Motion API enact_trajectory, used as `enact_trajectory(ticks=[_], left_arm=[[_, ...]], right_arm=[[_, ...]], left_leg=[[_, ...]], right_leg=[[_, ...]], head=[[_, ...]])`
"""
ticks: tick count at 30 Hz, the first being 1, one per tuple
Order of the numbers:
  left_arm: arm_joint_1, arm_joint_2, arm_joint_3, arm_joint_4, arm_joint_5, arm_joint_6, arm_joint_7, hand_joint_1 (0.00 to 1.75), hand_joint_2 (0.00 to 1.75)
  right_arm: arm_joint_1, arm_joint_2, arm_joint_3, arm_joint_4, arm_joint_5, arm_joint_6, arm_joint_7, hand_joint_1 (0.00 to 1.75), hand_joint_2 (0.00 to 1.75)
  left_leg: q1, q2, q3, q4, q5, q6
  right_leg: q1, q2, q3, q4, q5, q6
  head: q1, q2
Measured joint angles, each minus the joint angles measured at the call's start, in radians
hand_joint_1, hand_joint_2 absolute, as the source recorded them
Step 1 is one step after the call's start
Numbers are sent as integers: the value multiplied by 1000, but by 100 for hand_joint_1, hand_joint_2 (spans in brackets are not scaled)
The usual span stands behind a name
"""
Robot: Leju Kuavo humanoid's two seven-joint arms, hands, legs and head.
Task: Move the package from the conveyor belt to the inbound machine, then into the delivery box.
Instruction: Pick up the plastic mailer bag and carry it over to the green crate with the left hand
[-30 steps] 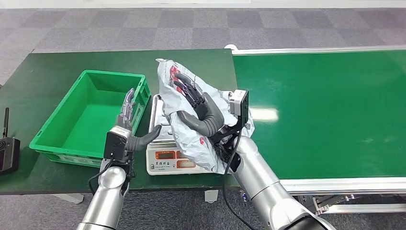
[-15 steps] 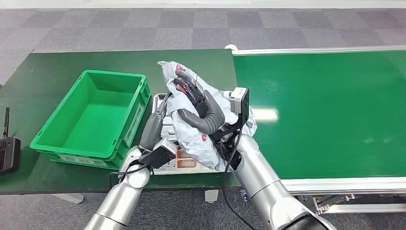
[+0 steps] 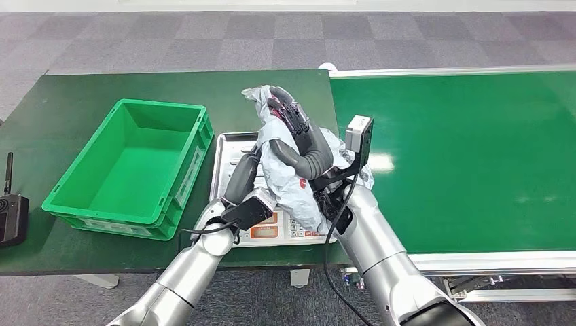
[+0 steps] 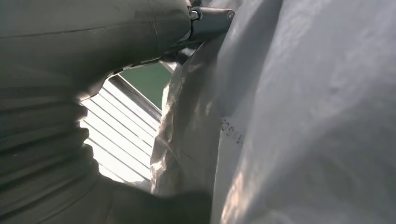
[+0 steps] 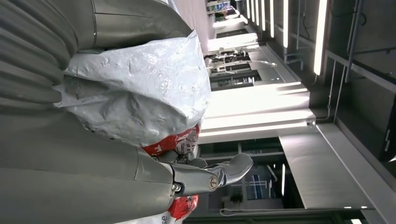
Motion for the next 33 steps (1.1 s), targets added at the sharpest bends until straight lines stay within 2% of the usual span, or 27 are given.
enact_trajectory(ticks=[12,21,25,33], left_arm=[[-20,5,-35,42,83,43,-3,175,175],[-24,51,-22,59,107,72,-3,175,175],[-23,80,39,62,53,95,-2,175,175],[-29,121,266,12,-44,79,74,175,175]], right_arm=[[7,-9,-8,0,29,-28,6,0,175],[9,-19,-13,-13,122,-185,9,0,175],[31,-44,-34,-49,160,-246,28,0,175],[117,-104,-111,-116,280,-405,43,0,175]], left_leg=[[0,0,0,0,0,0],[0,0,0,0,0,0],[0,0,0,0,0,0],[0,0,0,0,0,0]], right_leg=[[0,0,0,0,0,0],[1,0,0,0,0,0],[1,0,0,0,0,0],[1,0,0,0,0,0]], head=[[0,0],[0,0],[0,0],[0,0]])
